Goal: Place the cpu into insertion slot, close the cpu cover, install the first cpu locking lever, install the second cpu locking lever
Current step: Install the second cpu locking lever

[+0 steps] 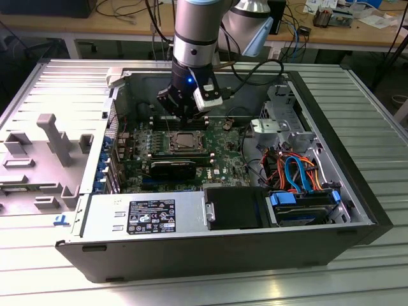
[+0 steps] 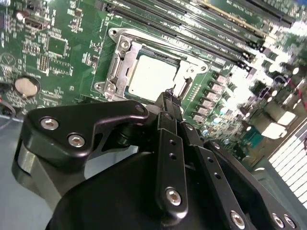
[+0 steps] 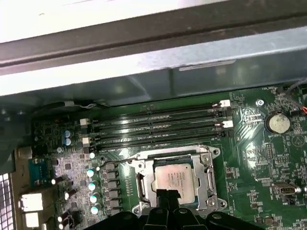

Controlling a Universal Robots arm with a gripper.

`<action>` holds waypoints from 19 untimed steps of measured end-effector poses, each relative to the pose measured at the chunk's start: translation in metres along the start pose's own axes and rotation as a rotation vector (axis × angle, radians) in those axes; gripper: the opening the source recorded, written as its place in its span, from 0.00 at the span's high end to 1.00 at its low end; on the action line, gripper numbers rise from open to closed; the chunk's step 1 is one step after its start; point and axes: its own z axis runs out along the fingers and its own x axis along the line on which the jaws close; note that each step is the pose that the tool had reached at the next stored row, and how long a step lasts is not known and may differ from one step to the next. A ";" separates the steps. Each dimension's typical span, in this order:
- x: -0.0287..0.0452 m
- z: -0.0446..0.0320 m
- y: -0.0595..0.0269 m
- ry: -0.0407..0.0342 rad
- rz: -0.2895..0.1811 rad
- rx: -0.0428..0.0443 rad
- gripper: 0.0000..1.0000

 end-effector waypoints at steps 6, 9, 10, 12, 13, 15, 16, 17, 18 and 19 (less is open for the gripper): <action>0.0000 0.0000 0.0000 -0.0007 -0.147 0.0130 0.89; 0.0000 0.0000 0.0000 -0.0008 -0.177 0.0157 0.89; 0.0000 0.0000 0.0000 -0.0008 -0.177 0.0158 0.89; 0.0001 0.0002 0.0001 -0.0155 -0.176 0.0166 0.89; 0.0000 0.0003 0.0001 -0.0300 -0.176 0.0177 0.89; 0.0000 0.0004 0.0000 -0.0669 -0.176 0.0210 0.89; 0.0000 0.0005 0.0000 -0.0840 -0.176 0.0224 0.89; 0.0001 0.0005 0.0000 -0.0990 -0.175 0.0237 0.89; 0.0001 0.0007 0.0000 -0.1194 -0.175 0.0249 0.89; 0.0000 0.0007 0.0000 -0.1206 -0.175 0.0247 0.89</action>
